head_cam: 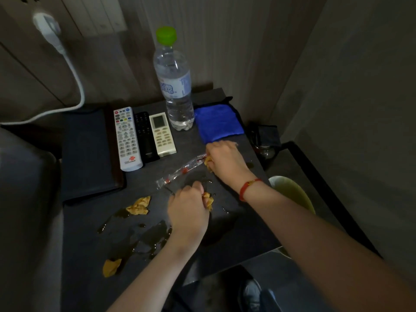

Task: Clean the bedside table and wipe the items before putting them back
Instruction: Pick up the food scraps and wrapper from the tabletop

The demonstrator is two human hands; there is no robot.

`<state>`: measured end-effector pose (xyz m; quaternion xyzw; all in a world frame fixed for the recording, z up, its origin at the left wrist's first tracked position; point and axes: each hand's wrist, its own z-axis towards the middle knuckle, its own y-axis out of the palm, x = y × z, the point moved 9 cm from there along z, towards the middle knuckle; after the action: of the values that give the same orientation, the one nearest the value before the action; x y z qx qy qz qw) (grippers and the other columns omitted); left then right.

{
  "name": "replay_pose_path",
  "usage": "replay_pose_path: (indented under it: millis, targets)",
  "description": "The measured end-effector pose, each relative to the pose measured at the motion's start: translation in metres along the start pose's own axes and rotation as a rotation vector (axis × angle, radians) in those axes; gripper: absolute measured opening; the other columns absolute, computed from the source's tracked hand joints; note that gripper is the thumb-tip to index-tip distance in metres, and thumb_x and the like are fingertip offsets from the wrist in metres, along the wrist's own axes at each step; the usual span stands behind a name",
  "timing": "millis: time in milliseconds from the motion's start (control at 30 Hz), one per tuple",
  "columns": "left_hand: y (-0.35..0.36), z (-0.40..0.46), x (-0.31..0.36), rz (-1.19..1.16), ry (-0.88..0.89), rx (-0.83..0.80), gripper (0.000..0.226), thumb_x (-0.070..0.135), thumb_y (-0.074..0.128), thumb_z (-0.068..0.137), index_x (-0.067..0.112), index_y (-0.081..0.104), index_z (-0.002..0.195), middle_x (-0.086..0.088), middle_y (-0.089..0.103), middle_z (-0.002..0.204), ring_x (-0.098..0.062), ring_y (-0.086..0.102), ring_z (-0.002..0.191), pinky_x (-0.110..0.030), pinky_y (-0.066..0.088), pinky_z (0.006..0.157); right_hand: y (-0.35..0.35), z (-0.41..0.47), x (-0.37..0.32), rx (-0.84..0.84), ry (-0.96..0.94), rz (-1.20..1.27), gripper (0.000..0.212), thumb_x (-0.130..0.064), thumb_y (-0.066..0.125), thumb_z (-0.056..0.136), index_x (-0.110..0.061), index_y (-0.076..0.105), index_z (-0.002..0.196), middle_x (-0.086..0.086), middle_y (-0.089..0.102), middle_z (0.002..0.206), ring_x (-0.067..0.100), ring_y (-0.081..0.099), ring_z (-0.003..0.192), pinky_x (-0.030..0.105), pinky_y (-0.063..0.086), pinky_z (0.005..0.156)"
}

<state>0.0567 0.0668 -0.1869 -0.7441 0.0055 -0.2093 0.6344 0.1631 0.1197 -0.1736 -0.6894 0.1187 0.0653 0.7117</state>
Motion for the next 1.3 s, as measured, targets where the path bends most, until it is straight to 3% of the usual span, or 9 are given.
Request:
replay_pose_path:
  millis: [167,267,400,467,667,833,1000,1167,1300]
  targets:
    - [-0.002,0.004,-0.010,-0.243,-0.138,-0.009,0.011,0.026,0.058,0.090,0.022,0.060,0.100,0.002,0.065,0.094,-0.014,0.062,0.085,-0.031,0.052,0.075,-0.001,-0.009,0.012,0.071,0.032,0.076,0.016,-0.010,0.057,0.085,-0.009,0.056,0.102,0.010,0.063,0.099,0.026,0.058,0.094,0.032,0.041,0.085]
    - [-0.005,0.011,-0.010,-0.402,-0.204,0.014,0.011,0.024,0.062,0.087,0.020,0.061,0.097,0.006,0.060,0.088,-0.014,0.060,0.087,-0.031,0.049,0.074,-0.006,-0.022,0.041,0.131,0.200,0.356,0.014,-0.009,0.063,0.082,-0.009,0.058,0.095,0.008,0.064,0.092,0.021,0.062,0.086,0.035,0.052,0.079]
    - [-0.013,0.019,0.003,-0.668,-0.228,0.078,0.010,0.018,0.065,0.085,0.019,0.058,0.091,0.006,0.060,0.080,-0.012,0.060,0.083,-0.026,0.046,0.073,-0.033,-0.057,0.079,0.366,0.350,0.590,0.014,-0.007,0.067,0.078,-0.015,0.057,0.081,-0.009,0.054,0.069,-0.004,0.055,0.061,0.002,0.043,0.058]
    - [-0.019,0.019,0.017,-0.766,-0.187,0.116,0.010,0.016,0.064,0.085,0.018,0.059,0.094,0.007,0.059,0.079,-0.008,0.060,0.080,-0.021,0.046,0.071,-0.051,-0.077,0.091,0.427,0.364,0.561,0.016,-0.006,0.067,0.078,-0.017,0.056,0.081,-0.013,0.049,0.065,-0.007,0.053,0.059,-0.005,0.036,0.059]
    - [-0.052,0.018,0.077,-0.989,0.090,0.355,0.011,0.007,0.066,0.082,0.014,0.059,0.087,0.008,0.061,0.081,0.001,0.058,0.072,-0.008,0.048,0.068,-0.096,-0.127,0.129,0.375,0.385,0.293,0.011,-0.007,0.065,0.076,-0.015,0.061,0.082,0.002,0.060,0.075,0.019,0.056,0.073,0.027,0.045,0.070]
    - [0.018,0.025,0.154,-0.944,0.002,-0.005,0.009,0.012,0.068,0.082,0.018,0.062,0.085,0.003,0.065,0.080,-0.006,0.062,0.072,-0.017,0.050,0.063,-0.097,-0.163,0.178,0.307,0.560,0.315,0.013,-0.011,0.068,0.075,-0.019,0.058,0.074,0.001,0.056,0.074,0.016,0.051,0.078,0.021,0.035,0.066]
    - [0.102,0.017,0.208,-0.674,-0.082,-0.242,0.015,0.011,0.062,0.085,0.001,0.065,0.096,-0.016,0.063,0.106,-0.029,0.062,0.098,-0.036,0.054,0.084,-0.051,-0.207,0.243,0.209,0.855,0.530,0.022,-0.010,0.072,0.072,-0.022,0.055,0.064,0.001,0.058,0.073,0.005,0.047,0.059,0.014,0.032,0.046]
    - [0.159,0.008,0.218,-0.407,-0.108,-0.418,0.027,0.001,0.054,0.088,-0.001,0.056,0.114,-0.019,0.058,0.119,-0.033,0.057,0.110,-0.037,0.050,0.092,0.020,-0.233,0.271,0.068,1.024,0.676,0.019,-0.006,0.072,0.073,-0.016,0.057,0.069,0.005,0.059,0.075,0.013,0.054,0.063,0.024,0.043,0.057]
    - [0.178,-0.002,0.219,-0.436,-0.135,-0.498,0.033,0.005,0.045,0.092,-0.003,0.054,0.123,-0.018,0.057,0.127,-0.031,0.055,0.117,-0.028,0.045,0.087,0.070,-0.233,0.273,0.016,1.064,0.682,0.012,-0.008,0.065,0.080,-0.003,0.062,0.090,0.010,0.062,0.087,0.020,0.060,0.075,0.031,0.051,0.062]
